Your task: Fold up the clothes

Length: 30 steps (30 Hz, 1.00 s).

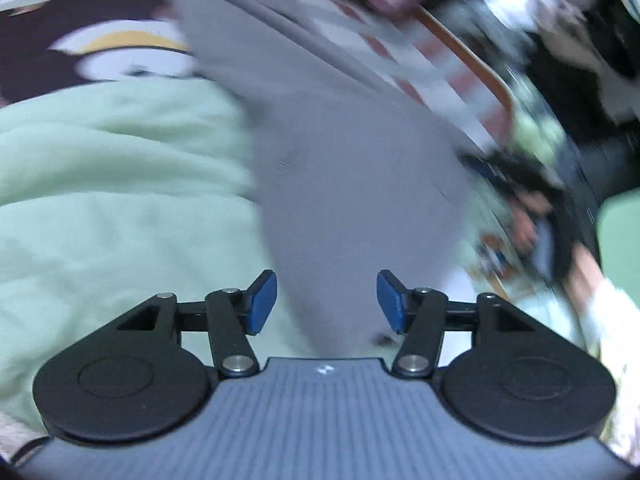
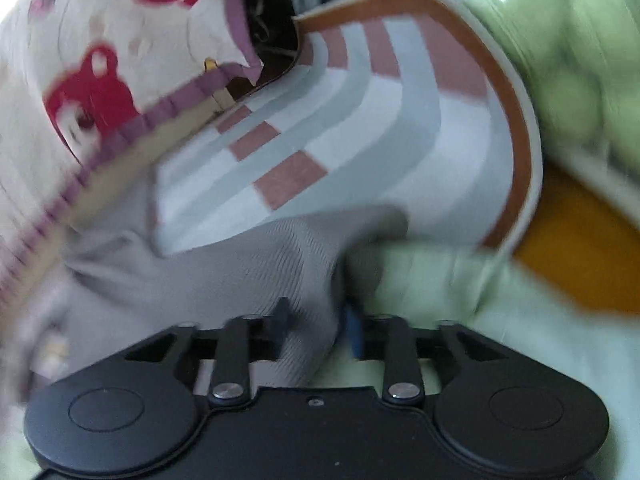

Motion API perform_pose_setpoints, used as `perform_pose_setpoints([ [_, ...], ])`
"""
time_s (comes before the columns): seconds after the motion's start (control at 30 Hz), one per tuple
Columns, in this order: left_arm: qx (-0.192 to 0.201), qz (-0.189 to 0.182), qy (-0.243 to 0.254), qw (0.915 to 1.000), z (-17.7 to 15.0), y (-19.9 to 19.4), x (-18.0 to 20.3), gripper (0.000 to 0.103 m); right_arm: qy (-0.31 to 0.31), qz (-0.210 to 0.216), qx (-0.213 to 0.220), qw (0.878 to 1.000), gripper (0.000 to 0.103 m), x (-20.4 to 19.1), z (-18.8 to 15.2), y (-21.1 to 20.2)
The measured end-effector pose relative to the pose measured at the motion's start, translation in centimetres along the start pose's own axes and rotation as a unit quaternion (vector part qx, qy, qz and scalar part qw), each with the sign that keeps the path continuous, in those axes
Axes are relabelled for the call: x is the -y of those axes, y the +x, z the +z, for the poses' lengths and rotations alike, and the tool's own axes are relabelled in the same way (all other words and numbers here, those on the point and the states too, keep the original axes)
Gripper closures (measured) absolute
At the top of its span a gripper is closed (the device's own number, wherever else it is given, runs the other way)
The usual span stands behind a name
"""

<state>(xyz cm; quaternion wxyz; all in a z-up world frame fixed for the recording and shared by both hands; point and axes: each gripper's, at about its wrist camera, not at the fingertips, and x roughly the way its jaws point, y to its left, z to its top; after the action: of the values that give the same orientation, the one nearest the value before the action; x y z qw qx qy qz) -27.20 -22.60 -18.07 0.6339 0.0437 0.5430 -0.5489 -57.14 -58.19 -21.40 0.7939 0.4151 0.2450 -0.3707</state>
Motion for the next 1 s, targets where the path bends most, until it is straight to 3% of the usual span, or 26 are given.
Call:
perform_pose_setpoints([
  [0.17, -0.007, -0.019, -0.035, 0.9992, 0.5, 1.3, -1.9, 0.048, 0.117, 0.120, -0.044, 0.985, 0.057, 1.7, -3.2, -1.2],
  [0.27, -0.004, -0.030, -0.027, 0.9992, 0.1, 2.6, -0.7, 0.047, 0.094, 0.156, -0.102, 0.978, 0.057, 0.5, -6.4, -1.1],
  [0.4, 0.000, -0.039, -0.040, 0.9984, -0.2, 4.8, -0.5, 0.047, 0.065, 0.193, -0.094, 0.975, 0.055, -1.3, -8.8, -1.1],
  [0.5, 0.011, -0.030, -0.079, 0.9964, 0.2, 5.7, -1.3, 0.047, 0.147, 0.227, -0.062, 0.961, 0.055, -0.8, -9.2, 0.2],
  [0.53, 0.016, -0.038, -0.091, 0.9950, 0.4, 5.5, -1.6, 0.049, 0.199, 0.256, -0.050, 0.945, 0.058, -0.3, -9.5, 0.6],
  [0.57, 0.020, -0.048, -0.100, 0.9936, 0.6, 5.4, -1.8, 0.052, 0.230, 0.286, -0.041, 0.929, 0.091, -0.1, -9.7, 0.9],
  [0.6, 0.013, -0.064, -0.091, 0.9937, 0.9, 5.2, -1.7, 0.081, 0.243, 0.313, -0.038, 0.917, 0.092, 0.0, -9.6, 1.1],
  [0.63, 0.003, -0.074, -0.067, 0.9950, 1.1, 4.7, -1.0, 0.098, 0.235, 0.324, -0.034, 0.916, 0.092, -0.5, -9.3, 0.6],
  [0.7, 0.008, -0.086, -0.030, 0.9958, 1.0, 3.2, 0.3, 0.098, 0.171, 0.312, -0.031, 0.934, 0.092, -1.7, -8.5, -1.0],
  [0.77, 0.011, -0.075, -0.035, 0.9965, 0.7, 2.7, 0.5, 0.095, 0.078, 0.258, -0.040, 0.962, 0.092, -3.0, -7.9, -2.4],
  [0.83, 0.013, -0.054, -0.038, 0.9978, 0.2, 2.9, 0.5, 0.093, 0.039, 0.203, -0.052, 0.977, 0.087, -3.2, -8.0, -2.4],
  [0.87, 0.007, -0.038, -0.035, 0.9986, -0.1, 3.3, 0.3, 0.088, 0.035, 0.184, -0.059, 0.981, 0.085, -3.0, -8.1, -2.2],
  [0.93, -0.005, -0.008, -0.029, 0.9995, -0.8, 4.1, -0.1, 0.060, 0.093, 0.213, -0.070, 0.970, 0.071, -1.8, -8.8, -1.8],
  [0.97, -0.006, -0.005, -0.022, 0.9997, -1.2, 4.2, -0.2, 0.056, 0.120, 0.227, -0.075, 0.963, 0.052, -1.2, -9.2, -1.6],
  [1.0, -0.008, -0.003, -0.015, 0.9998, -1.5, 4.3, -0.4, 0.054, 0.124, 0.233, -0.080, 0.961, 0.046, -0.9, -9.5, -1.6],
])
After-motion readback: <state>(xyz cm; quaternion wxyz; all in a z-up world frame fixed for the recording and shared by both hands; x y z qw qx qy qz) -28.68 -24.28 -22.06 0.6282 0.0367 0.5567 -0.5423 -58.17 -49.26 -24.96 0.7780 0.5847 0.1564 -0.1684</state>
